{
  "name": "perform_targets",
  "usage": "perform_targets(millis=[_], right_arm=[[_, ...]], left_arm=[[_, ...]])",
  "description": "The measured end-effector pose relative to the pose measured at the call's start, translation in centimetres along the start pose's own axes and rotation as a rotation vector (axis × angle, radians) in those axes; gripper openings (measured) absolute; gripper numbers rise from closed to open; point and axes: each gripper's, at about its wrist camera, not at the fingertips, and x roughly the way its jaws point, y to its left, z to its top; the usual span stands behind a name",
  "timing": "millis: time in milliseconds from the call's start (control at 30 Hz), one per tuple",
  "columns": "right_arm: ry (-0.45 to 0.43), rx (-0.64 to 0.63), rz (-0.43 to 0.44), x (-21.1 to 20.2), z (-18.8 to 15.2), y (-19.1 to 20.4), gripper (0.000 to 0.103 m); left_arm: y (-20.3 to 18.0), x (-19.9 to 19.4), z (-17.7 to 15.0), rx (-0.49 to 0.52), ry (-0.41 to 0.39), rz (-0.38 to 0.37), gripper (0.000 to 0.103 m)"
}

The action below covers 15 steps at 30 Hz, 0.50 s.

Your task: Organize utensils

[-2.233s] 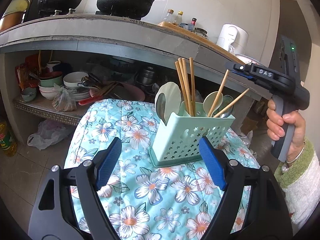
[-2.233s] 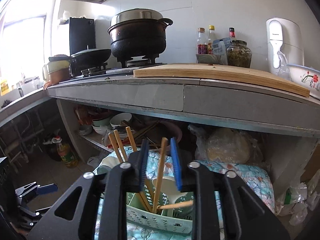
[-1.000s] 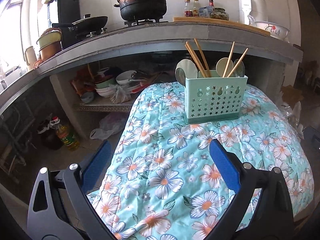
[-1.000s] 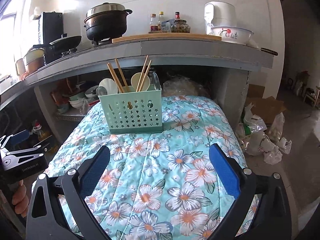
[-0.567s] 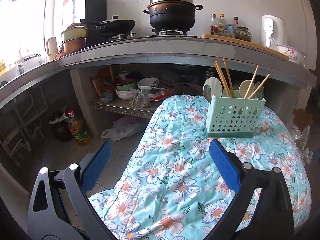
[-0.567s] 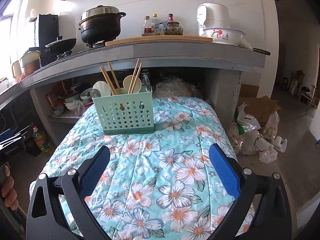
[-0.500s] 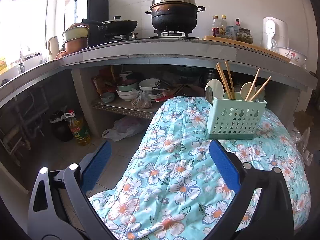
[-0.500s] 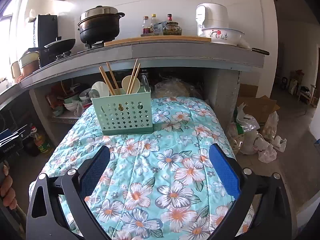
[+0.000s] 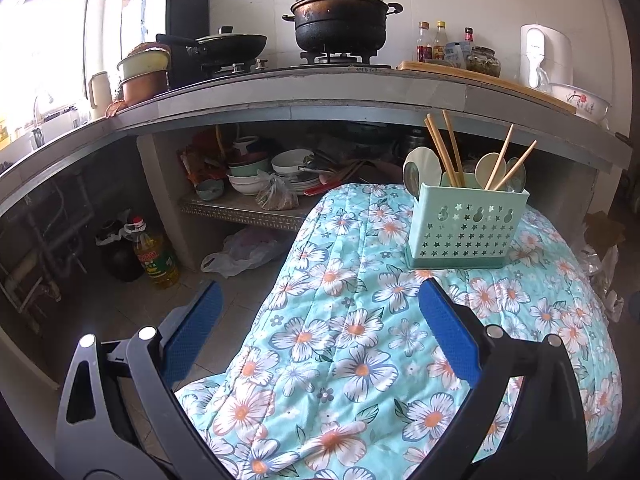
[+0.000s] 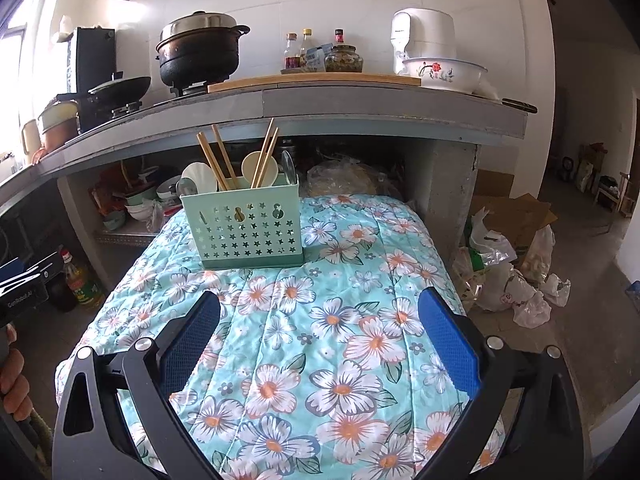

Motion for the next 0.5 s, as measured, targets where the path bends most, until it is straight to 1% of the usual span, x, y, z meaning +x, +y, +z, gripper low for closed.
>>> perform_targets(millis=[500], right_arm=[[-0.001,-0.001,0.001,-0.17,0.05,0.20,0.096]], left_arm=[[0.10,0.60,-0.39,0.004,0.028,-0.003,0.095]])
